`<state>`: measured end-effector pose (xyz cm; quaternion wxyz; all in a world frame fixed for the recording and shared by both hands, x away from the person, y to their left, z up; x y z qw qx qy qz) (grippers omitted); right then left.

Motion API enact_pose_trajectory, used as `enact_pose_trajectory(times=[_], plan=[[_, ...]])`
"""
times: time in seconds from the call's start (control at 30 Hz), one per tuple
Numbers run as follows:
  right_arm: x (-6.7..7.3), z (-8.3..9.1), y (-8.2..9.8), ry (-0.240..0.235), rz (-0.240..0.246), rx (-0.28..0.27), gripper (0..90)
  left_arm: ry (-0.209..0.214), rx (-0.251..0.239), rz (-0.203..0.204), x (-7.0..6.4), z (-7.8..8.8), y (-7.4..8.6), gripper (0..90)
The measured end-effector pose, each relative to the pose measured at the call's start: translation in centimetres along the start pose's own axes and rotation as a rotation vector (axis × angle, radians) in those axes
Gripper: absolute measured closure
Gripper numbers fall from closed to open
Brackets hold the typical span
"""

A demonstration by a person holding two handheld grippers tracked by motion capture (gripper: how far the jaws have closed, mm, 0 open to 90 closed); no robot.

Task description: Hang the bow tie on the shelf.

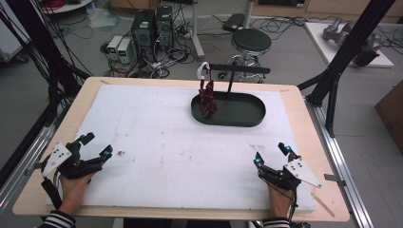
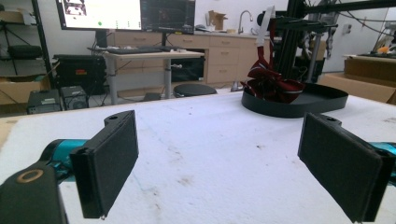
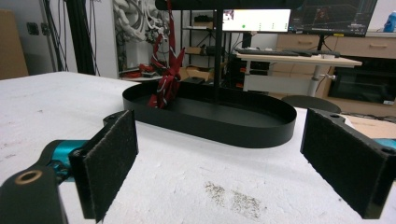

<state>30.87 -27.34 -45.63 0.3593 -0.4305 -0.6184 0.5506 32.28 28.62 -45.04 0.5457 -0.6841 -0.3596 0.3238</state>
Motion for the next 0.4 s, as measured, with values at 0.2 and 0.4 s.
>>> enact_pose_trajectory(times=[0.2, 0.4], plan=[[0.19, -0.07, 0.05, -0.001, 0.012, 0.013, 10.2, -0.018, -0.025, -0.051, -0.56, 0.21, 0.25, 12.9], [0.04, -0.07, 0.07, 0.009, -0.003, 0.014, 10.2, -0.019, -0.021, -0.049, -0.5, 0.17, 0.26, 12.9]])
Point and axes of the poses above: each handheld gripper's, and its own axes: z roughly backward along the jaws, y roughly out of its underside, x roughly to its left, the point moved 6 cm from there along -z, roughly forward along the jaws, and after that the axes turned 10 degrees about -x, right-handed, at the moved point
